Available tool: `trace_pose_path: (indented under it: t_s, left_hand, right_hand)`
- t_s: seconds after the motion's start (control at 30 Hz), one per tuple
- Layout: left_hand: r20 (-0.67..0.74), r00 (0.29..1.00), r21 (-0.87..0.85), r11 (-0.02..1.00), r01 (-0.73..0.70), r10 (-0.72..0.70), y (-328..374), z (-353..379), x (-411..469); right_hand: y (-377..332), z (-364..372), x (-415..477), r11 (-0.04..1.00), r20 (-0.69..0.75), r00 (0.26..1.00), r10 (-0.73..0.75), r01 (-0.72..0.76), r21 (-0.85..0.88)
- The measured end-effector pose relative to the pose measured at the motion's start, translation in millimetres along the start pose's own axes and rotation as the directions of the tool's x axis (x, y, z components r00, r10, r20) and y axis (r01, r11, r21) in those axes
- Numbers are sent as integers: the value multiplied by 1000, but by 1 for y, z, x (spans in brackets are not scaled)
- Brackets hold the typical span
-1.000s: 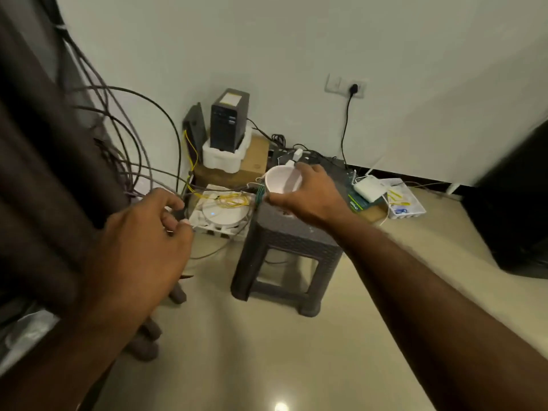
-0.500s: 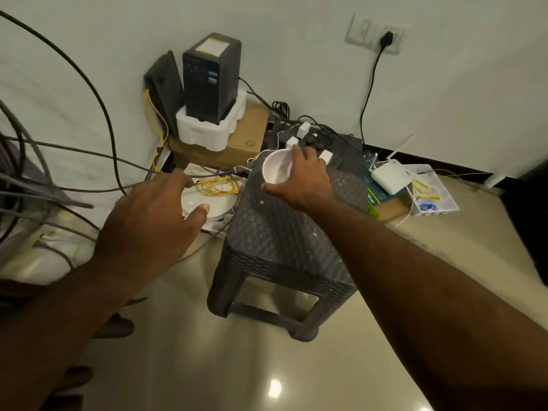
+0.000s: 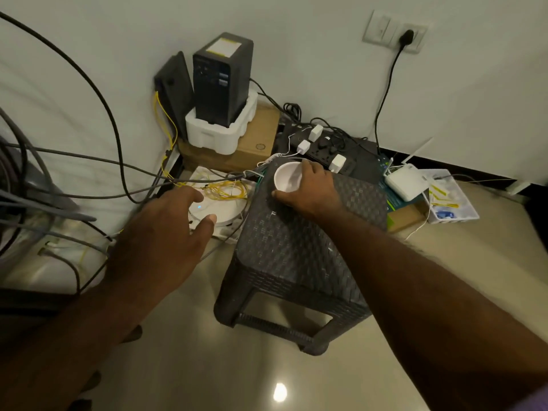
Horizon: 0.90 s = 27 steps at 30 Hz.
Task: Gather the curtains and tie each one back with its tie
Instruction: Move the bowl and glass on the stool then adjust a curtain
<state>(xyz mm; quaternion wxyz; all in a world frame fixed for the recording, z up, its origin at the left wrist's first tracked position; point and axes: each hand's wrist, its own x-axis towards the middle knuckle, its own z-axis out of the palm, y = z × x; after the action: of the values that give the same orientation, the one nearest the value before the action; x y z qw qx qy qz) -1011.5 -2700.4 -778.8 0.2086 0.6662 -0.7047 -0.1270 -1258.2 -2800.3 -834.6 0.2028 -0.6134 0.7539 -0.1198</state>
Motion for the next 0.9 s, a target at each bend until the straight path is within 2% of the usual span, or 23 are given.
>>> trace_pose_path:
  t_s: [0.13,0.2,0.3,0.4,0.5,0.63,0.77,0.9]
  left_hand:
    - [-35,999,-33,999,-8,6,-6,-5,-7]
    - [-58,998,-73,997,-13,9,-8,-11,-14]
    - [-84,996,-125,992,6,-17,-12,-27,-32]
    - [-105,993,-133,991,31,-45,-17,-53,-61]
    - [-178,984,-159,987,-19,-9,-35,-105,-107]
    - [-304,951,-148,983,-106,57,-50,-182,-178]
    - [-486,872,-120,984,-135,60,-80,-257,-258]
    - [-565,825,-64,998,-16,-23,-124,-317,-316]
  right_hand:
    - [-4,-2,-7,998,23,999,37,-36,-51]
    - [-15,-6,-18,997,-27,999,17,-19,-80]
    - [-44,-17,-45,993,-143,983,-118,117,-10]
    - [-85,-26,-90,942,-224,943,-246,287,173]
    - [-147,-29,-157,864,-191,926,-326,374,338]
    - [-218,-35,-259,799,-112,899,-423,428,422]
    - [-286,-28,-358,718,-29,858,-513,447,533]
    - [-339,-19,-437,636,-5,796,-605,488,597]
